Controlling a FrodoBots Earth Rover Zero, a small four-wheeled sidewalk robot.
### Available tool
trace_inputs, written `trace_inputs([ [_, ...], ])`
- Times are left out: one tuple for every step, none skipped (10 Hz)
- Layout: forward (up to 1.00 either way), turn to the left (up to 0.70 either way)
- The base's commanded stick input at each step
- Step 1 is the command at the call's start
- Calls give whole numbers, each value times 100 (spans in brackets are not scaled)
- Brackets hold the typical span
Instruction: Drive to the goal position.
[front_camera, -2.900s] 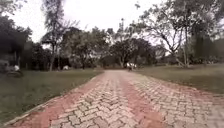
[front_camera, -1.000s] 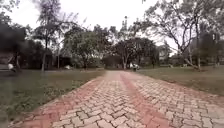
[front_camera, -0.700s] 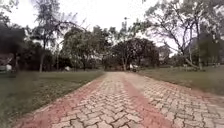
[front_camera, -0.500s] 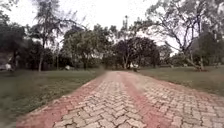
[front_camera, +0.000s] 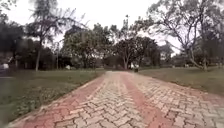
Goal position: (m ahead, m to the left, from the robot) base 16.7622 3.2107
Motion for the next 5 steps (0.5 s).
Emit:
trace_inputs([
  [70,0],
  [70,0],
  [70,0],
  [70,0],
  [70,0],
])
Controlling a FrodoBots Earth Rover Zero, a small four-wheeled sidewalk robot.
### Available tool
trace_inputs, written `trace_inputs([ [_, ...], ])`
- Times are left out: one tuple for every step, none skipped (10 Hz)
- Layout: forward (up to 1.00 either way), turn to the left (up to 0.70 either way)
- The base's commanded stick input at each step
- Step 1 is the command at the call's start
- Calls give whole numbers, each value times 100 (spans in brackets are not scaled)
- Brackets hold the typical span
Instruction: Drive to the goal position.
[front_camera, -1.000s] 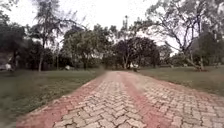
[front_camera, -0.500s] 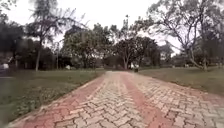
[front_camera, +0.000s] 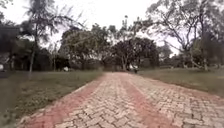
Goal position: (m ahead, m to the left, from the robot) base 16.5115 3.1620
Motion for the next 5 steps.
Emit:
trace_inputs([
  [70,0],
  [70,0],
  [70,0],
  [70,0],
  [70,0],
])
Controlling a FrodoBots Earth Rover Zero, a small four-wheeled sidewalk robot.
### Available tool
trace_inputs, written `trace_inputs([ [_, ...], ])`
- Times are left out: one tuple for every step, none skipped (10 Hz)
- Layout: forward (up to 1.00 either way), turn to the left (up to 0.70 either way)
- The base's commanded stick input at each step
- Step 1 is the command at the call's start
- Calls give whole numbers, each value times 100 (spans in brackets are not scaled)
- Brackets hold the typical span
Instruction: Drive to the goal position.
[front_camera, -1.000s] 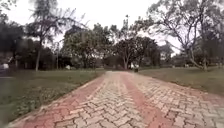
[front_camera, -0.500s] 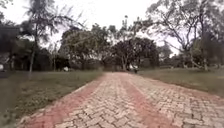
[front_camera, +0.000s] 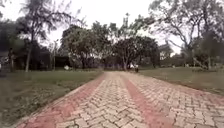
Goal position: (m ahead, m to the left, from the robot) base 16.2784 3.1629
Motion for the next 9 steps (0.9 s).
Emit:
trace_inputs([
  [70,0],
  [70,0],
  [70,0],
  [70,0],
  [70,0],
  [70,-35],
  [70,-35],
  [70,-5],
  [70,-2],
])
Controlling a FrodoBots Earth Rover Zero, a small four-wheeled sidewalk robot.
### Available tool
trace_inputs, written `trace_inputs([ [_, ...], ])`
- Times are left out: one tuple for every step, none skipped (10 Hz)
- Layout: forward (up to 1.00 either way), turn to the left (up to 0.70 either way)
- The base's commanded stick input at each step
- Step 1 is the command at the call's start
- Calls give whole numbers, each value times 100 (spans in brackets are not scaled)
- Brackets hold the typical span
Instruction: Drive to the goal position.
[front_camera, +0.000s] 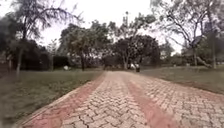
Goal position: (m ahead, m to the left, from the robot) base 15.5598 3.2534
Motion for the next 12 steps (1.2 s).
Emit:
trace_inputs([
  [70,0],
  [70,0],
  [70,0],
  [70,0],
  [70,0],
  [70,0],
  [70,0],
  [70,0],
  [70,0],
  [70,0],
  [70,-35],
  [70,-34],
])
